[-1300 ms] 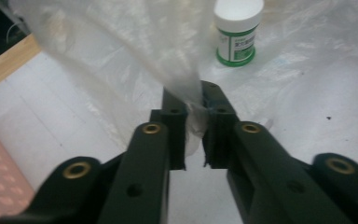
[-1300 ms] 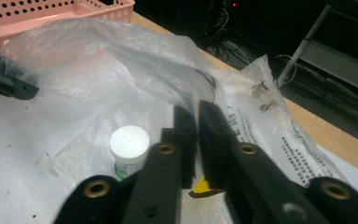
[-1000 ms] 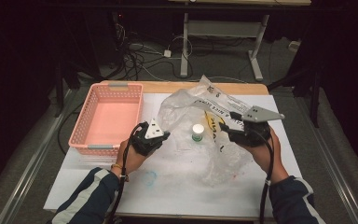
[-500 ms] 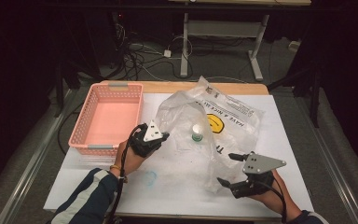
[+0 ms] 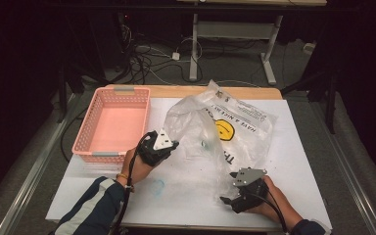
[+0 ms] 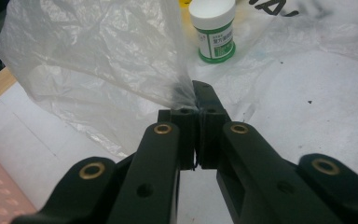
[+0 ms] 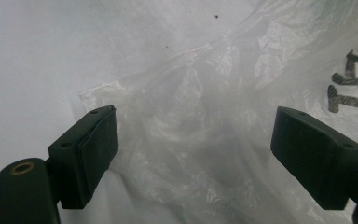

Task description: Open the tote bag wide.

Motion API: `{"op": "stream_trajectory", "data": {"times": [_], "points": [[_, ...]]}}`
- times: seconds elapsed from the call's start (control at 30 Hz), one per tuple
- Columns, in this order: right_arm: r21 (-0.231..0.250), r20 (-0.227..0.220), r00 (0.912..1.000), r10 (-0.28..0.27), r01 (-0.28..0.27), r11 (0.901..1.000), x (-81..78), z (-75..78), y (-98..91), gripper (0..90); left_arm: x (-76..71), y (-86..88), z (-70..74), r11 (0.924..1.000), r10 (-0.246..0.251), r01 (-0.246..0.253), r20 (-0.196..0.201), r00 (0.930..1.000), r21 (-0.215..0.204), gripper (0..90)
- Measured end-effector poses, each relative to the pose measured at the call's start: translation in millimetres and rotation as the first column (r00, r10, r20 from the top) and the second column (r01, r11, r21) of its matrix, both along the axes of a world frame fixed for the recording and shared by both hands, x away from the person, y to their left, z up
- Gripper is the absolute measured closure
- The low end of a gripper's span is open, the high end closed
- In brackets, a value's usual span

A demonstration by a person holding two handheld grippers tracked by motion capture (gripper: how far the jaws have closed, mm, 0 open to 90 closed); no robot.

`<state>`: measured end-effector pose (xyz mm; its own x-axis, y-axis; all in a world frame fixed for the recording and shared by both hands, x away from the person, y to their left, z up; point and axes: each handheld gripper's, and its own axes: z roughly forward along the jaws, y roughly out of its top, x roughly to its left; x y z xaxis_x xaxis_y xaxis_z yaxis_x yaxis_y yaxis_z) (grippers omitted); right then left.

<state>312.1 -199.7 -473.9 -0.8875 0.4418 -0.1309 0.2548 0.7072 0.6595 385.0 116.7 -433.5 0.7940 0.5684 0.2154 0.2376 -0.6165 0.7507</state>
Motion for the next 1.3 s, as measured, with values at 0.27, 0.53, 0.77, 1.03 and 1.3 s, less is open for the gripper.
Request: {"op": "stream_trajectory", "data": {"times": [0.27,0.53,0.77,1.03,1.3], "points": [[0.050,-0.064,0.9956,-0.069,0.072,0.9961,14.4,-0.5,-8.6,65.6,1.3,2.5,-0.6,0.9998,0.016,-0.016,0.004,0.9999,0.013,85.8],[0.011,0.000,0.9946,-0.103,0.103,0.9946,17.1,4.6,-7.1,88.4,0.1,6.7,4.3,0.9993,0.038,-0.038,0.026,0.9990,-0.002,85.8],[0.176,0.135,0.9803,-0.144,0.119,0.9771,7.4,49.9,-19.2,89.0,-6.2,23.4,30.1,0.9963,0.054,-0.047,0.097,0.9938,-0.071,85.8],[0.311,0.311,0.9370,-0.158,0.057,0.9486,-10.9,111.9,-32.5,89.5,-19.2,43.7,70.7,0.9881,0.063,-0.037,0.173,0.9830,-0.149,85.8],[0.355,0.412,0.8853,-0.216,0.063,0.9329,-3.9,148.5,-44.6,89.7,-12.9,50.6,100.0,0.9856,0.078,-0.042,0.218,0.9728,-0.164,85.8]]}}
